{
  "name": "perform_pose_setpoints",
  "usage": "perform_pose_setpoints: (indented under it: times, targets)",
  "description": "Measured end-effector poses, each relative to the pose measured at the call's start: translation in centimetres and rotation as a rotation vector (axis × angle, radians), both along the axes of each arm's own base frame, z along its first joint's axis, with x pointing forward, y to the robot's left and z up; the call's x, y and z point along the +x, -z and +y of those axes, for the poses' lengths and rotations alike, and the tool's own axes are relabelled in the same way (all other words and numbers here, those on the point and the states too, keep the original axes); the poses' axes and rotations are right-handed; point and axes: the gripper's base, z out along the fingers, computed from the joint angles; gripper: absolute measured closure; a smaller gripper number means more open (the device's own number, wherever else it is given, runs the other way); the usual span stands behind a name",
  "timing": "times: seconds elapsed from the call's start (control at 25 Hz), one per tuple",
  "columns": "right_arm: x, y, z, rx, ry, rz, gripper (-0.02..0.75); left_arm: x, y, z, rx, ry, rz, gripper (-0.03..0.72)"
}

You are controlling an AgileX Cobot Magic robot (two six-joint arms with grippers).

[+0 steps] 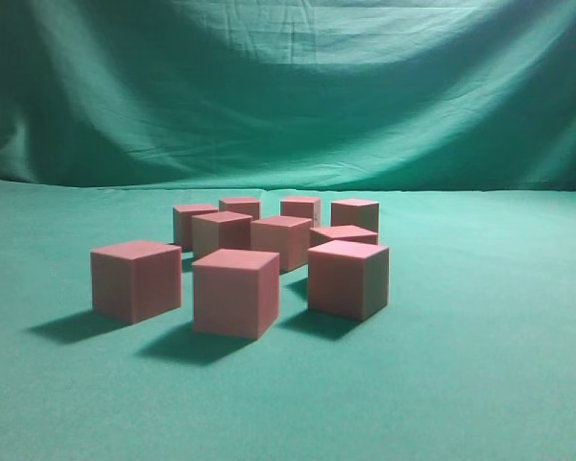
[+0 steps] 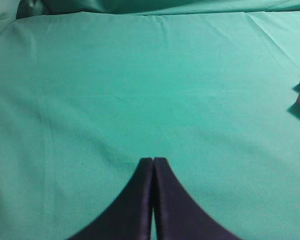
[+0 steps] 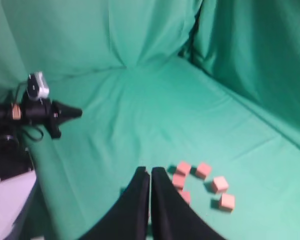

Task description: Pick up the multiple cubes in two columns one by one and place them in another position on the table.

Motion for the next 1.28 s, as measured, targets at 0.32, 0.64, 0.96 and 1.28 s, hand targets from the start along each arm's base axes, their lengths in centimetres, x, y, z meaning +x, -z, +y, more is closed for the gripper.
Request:
perform_pose_setpoints:
  times: [0.32,0.64,0.96,1.28]
  targets:
    - [-0.4,6.6,-0.7,0.155,0.141,-0.044,0.738,0.0,0.0,0.0,0.000,0.000,0.000,0.688]
    - [1.1,17.0,-0.9,0.268,0.466,-0.118,0.738,0.0,0.0,0.0,0.000,0.000,0.000,0.688]
    - [2.2,26.8,-1.5,0.300,0.711,-0.130,0.738,0.0,0.0,0.0,0.000,0.000,0.000,0.688]
    - [3.1,32.7,-1.8,0.255,0.826,-0.063,0.738,0.0,0.0,0.0,0.000,0.000,0.000,0.688]
